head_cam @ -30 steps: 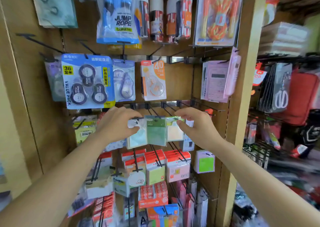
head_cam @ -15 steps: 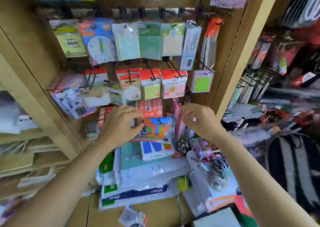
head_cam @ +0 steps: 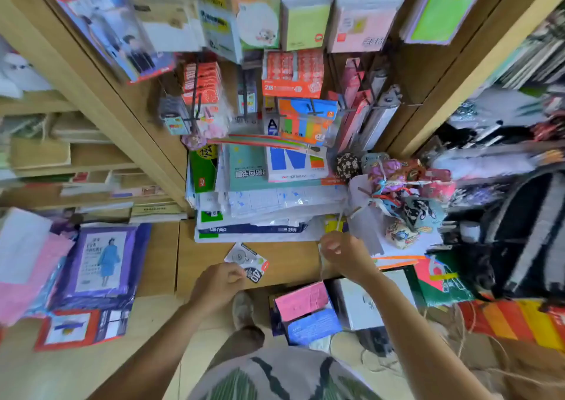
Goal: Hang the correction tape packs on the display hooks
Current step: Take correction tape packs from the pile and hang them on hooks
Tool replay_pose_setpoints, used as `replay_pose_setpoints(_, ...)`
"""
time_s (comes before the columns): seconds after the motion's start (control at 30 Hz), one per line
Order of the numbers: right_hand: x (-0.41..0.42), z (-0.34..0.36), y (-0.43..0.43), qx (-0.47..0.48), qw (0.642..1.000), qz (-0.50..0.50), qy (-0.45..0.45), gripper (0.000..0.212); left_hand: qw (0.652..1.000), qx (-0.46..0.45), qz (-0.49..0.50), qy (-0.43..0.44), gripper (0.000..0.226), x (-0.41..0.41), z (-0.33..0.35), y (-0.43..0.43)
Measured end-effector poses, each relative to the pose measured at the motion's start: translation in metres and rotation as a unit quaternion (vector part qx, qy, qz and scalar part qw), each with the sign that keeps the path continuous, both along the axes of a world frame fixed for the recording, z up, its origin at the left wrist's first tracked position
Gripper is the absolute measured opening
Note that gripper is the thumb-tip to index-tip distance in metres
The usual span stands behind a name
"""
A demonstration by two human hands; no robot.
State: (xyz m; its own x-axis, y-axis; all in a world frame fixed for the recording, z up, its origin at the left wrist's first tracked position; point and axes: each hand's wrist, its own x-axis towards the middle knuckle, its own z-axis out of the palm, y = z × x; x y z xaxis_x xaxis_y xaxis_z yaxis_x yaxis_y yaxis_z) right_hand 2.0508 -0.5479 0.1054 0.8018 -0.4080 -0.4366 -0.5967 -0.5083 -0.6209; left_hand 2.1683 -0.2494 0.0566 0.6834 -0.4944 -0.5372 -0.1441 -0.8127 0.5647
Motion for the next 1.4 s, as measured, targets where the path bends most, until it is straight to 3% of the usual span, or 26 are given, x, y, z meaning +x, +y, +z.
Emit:
replay_pose_setpoints(0.2, -0.005, -0.070, 0.051, 0.054, 0.992, 0.045, 0.105, 0.019, 0.988, 0.043, 0.069, 0.129, 0.016, -0.049, -0.062, 0.044)
replay_pose_setpoints(0.47, 0.046, -0.176, 0.091, 0.055, 0.975, 0.112, 0.184, 0.027, 0.979, 0.015, 0.151, 0.138, 0.018, -0.051, -0.102, 0.081)
replay_pose_setpoints(0.67, 0.103, -0.294, 0.100, 0.055, 0.959, 0.148, 0.237, 0.030, 0.969, -0.030, 0.221, 0.106, 0.019, -0.040, -0.116, 0.108)
replay_pose_setpoints(0.73, 0.125, -0.323, 0.106, 0.040, 0.957, 0.167, 0.233, 0.034, 0.968, -0.023, 0.230, 0.102, 0.025, -0.040, -0.117, 0.114)
replay_pose_setpoints(0.87, 0.165, -0.371, 0.127, -0.016, 0.949, 0.227, 0.218, 0.062, 0.965, -0.004, 0.243, 0.103, 0.022, -0.038, -0.127, 0.120)
replay_pose_setpoints(0.93, 0.173, -0.394, 0.140, -0.043, 0.949, 0.247, 0.191, 0.069, 0.960, 0.000, 0.256, 0.118, 0.012, -0.038, -0.134, 0.119)
replay_pose_setpoints(1.17, 0.185, -0.458, 0.163, -0.150, 0.932, 0.284, 0.166, 0.090, 0.963, -0.007, 0.247, 0.110, 0.016, -0.038, -0.147, 0.117)
replay_pose_setpoints(1.27, 0.184, -0.463, 0.160, -0.162, 0.935, 0.290, 0.127, 0.087, 0.960, -0.017, 0.260, 0.107, 0.018, -0.036, -0.147, 0.118)
replay_pose_setpoints(1.4, 0.178, -0.448, 0.145, -0.118, 0.947, 0.285, 0.092, 0.062, 0.956, -0.023, 0.273, 0.109, 0.015, -0.024, -0.145, 0.109)
